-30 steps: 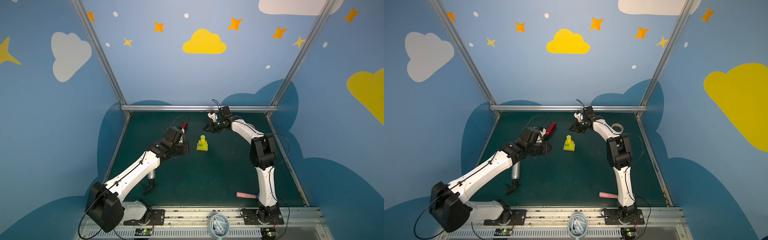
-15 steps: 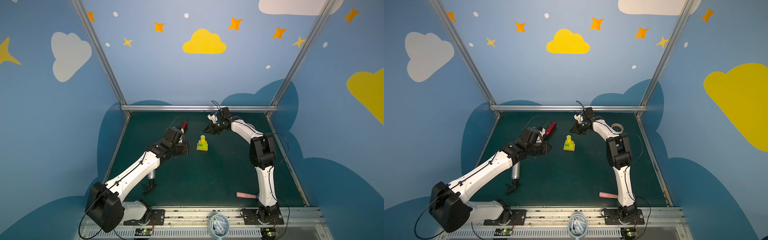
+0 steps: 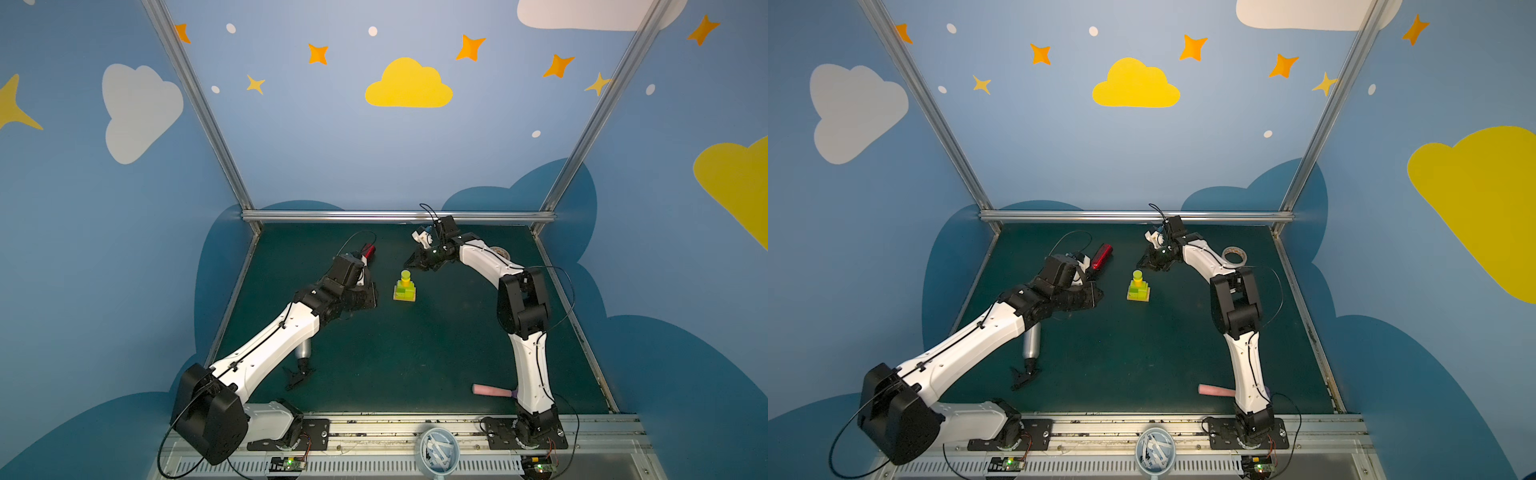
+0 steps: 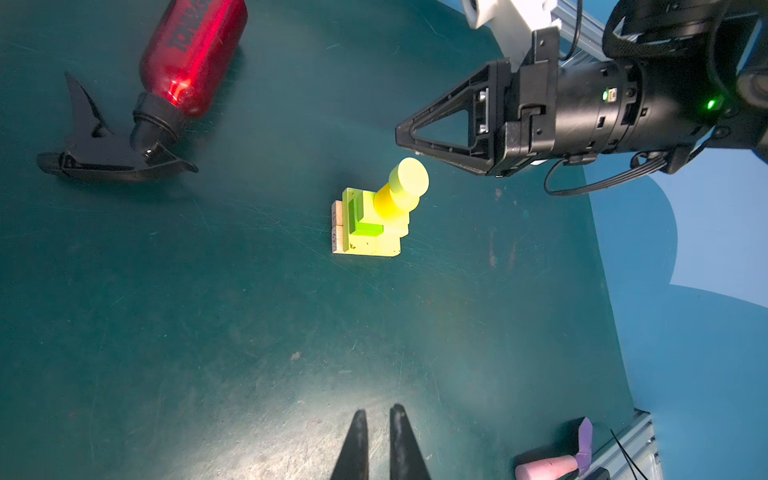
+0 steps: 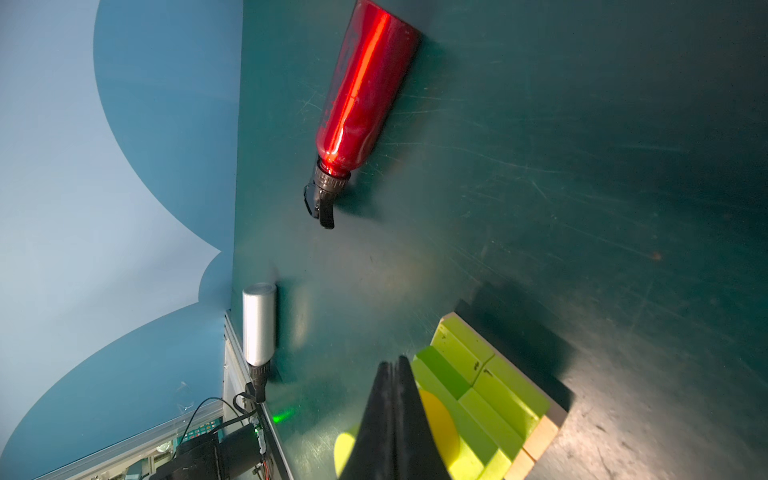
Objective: Build the wood block tower
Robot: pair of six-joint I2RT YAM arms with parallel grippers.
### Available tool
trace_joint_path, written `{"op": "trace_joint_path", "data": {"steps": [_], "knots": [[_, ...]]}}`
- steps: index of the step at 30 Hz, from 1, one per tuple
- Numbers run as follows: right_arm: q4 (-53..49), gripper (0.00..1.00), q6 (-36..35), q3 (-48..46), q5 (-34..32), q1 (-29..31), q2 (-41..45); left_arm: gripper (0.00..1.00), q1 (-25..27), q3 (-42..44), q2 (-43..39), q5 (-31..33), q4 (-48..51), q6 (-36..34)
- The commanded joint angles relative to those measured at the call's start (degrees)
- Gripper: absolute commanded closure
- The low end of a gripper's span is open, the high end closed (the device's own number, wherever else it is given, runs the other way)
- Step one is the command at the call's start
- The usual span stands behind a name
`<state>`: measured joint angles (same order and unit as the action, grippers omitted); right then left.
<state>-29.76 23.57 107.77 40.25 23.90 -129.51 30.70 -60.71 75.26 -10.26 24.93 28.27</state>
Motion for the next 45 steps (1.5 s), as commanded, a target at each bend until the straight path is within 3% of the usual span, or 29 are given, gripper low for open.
{"op": "trace_joint_path", "data": {"steps": [1,45], "knots": [[0.86,1.00,0.05,-0.85,1.37,0.20,-0.87,0.87,-0.46,0.57,0.40,-0.59,-0.99,0.42],[2.08,1.00,0.06,-3.62,1.81,0.53,0.84,0.87,-0.99,0.02,1.99,-1.50,-1.34,0.70]]}}
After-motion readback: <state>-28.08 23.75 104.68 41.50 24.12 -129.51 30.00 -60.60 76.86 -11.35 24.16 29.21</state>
